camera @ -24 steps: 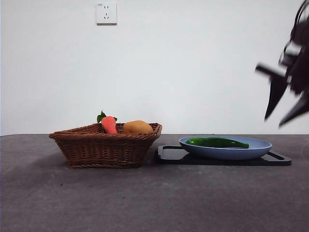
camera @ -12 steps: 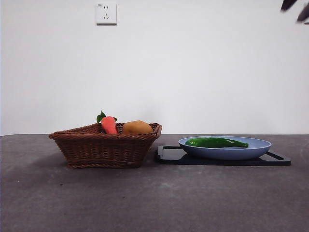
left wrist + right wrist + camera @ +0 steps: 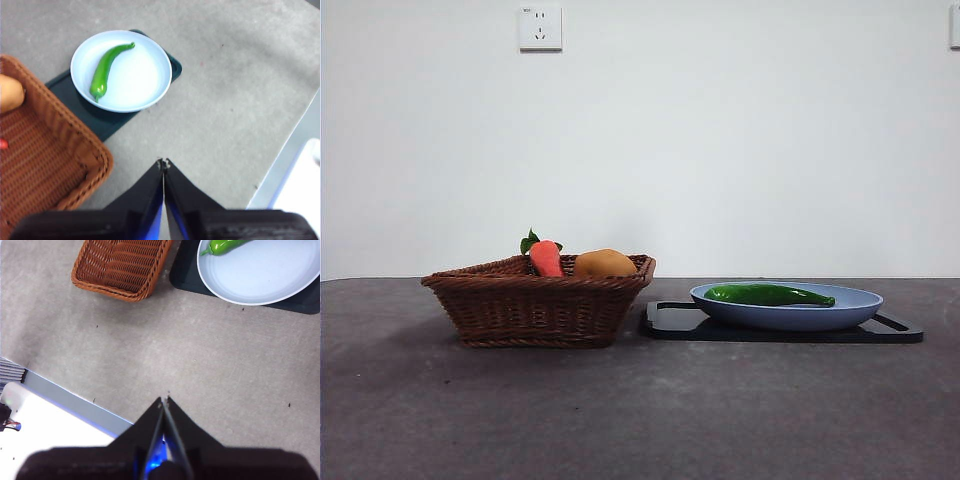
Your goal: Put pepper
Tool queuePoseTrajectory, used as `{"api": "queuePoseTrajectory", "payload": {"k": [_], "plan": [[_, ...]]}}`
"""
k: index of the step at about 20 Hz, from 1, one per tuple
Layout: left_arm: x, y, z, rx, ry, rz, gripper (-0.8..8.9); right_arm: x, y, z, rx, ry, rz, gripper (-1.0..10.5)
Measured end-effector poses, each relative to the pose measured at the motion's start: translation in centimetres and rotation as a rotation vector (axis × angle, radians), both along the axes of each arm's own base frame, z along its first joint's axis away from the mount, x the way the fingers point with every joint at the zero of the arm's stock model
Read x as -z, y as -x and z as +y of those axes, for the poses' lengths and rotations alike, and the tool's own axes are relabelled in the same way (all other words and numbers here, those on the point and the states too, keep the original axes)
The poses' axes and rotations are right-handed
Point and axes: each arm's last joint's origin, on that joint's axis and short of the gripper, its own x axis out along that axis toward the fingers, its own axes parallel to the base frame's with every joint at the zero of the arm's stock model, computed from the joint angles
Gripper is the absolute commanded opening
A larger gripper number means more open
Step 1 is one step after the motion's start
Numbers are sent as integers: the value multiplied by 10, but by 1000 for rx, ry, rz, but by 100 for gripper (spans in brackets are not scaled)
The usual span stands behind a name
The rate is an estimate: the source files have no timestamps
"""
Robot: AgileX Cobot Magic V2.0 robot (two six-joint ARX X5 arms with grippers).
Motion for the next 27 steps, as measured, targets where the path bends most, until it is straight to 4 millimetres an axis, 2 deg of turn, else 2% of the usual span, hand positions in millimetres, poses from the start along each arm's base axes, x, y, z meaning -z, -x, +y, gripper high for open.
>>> {"api": "queuePoseTrajectory", "payload": {"k": [8,11,13,14,18,20,23,26,27], "plan": [[-10,-5,-5,-1,81,-92,8,0,0,0,2,-1,2,11],[-13,-11,2,-50,62,-160,8,0,0,0,2,-1,1,11],[-27,-20,20,-129,107,-267,8,0,1,0,2,-2,0,11],[-39,-19,36,-173,132,-339,8,0,1,0,2,-2,0,11],[-77,5,92,-324,205,-547,8,0,0,0,2,-1,0,11],[-85,21,120,-427,228,-651,8,0,0,0,2,-1,0,11],[-65,49,152,-564,238,-782,8,0,0,0,2,-1,0,11],[-22,73,171,-675,237,-906,8,0,0,0,2,-1,0,11],[-2,79,176,-711,229,-935,8,0,0,0,2,-1,0,11]]}}
